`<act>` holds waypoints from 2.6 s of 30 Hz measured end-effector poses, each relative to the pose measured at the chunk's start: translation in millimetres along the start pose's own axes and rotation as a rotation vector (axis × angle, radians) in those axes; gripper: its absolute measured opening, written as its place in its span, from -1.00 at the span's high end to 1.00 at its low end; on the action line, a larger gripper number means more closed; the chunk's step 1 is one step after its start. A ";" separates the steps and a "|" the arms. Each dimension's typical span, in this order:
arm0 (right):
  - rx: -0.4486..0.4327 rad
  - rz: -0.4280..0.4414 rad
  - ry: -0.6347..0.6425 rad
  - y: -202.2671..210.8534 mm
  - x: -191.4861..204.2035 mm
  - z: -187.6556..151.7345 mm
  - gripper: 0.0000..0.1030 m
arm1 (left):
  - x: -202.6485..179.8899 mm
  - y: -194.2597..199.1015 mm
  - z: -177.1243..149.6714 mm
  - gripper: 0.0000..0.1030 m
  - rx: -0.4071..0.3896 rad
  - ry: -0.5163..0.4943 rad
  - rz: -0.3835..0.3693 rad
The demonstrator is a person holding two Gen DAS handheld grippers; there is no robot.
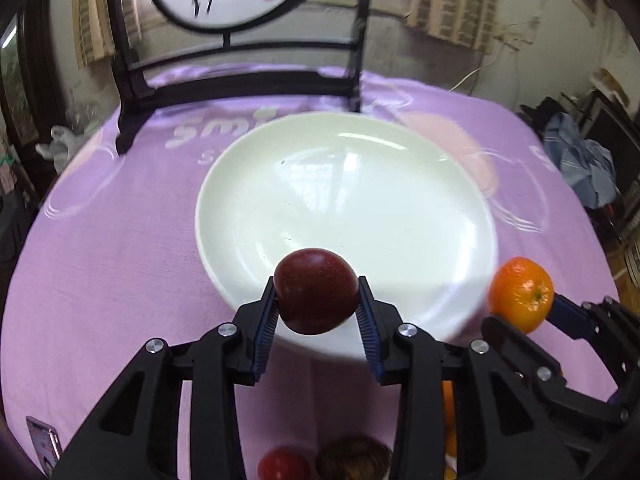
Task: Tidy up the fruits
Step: 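Carry both fruits to the white plate and release them there, then grasp the dark red tomato with the right tool, then grasp the dark brown fruit with the left tool while the right tool holds its tomato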
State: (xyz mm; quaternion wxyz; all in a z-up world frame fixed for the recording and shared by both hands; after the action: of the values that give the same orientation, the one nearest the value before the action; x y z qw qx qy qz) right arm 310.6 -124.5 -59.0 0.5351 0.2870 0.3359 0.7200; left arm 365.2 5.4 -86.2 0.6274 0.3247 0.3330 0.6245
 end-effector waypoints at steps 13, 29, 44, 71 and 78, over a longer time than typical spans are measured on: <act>-0.001 0.022 0.013 8.3 -7.2 -2.2 -0.28 | 10.3 36.4 10.9 -0.68 -0.110 -0.011 0.104; -0.003 -0.030 0.030 108.1 -38.0 -148.2 -0.45 | -5.6 105.2 -150.9 -0.84 -0.069 -0.046 0.027; 0.138 0.083 0.112 82.8 43.8 -191.9 -0.44 | 31.1 95.5 -171.8 -0.85 -0.069 -0.019 0.072; 0.022 0.140 -0.075 90.9 11.2 -165.3 0.20 | 12.0 66.9 -180.6 -0.62 0.008 -0.057 0.062; -0.017 0.150 -0.073 101.3 10.4 -163.5 0.20 | -12.9 64.6 -166.0 -0.15 -0.007 -0.159 0.059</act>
State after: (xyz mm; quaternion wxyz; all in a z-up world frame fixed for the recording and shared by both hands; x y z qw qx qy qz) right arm 123.0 -163.8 -78.1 0.4939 0.3327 0.2877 0.7500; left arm 191.9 -8.3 -127.0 0.6344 0.3808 0.2703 0.6161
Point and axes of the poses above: each gripper's, at about its wrist camera, not at the fingertips, and y roughly against the way its jaws point, x to its left, z to its top, the point moved 9 cm from there along -y, roughly the way its jaws point, and after that the axes turned 3 degrees about -y, right-handed, at the moved point
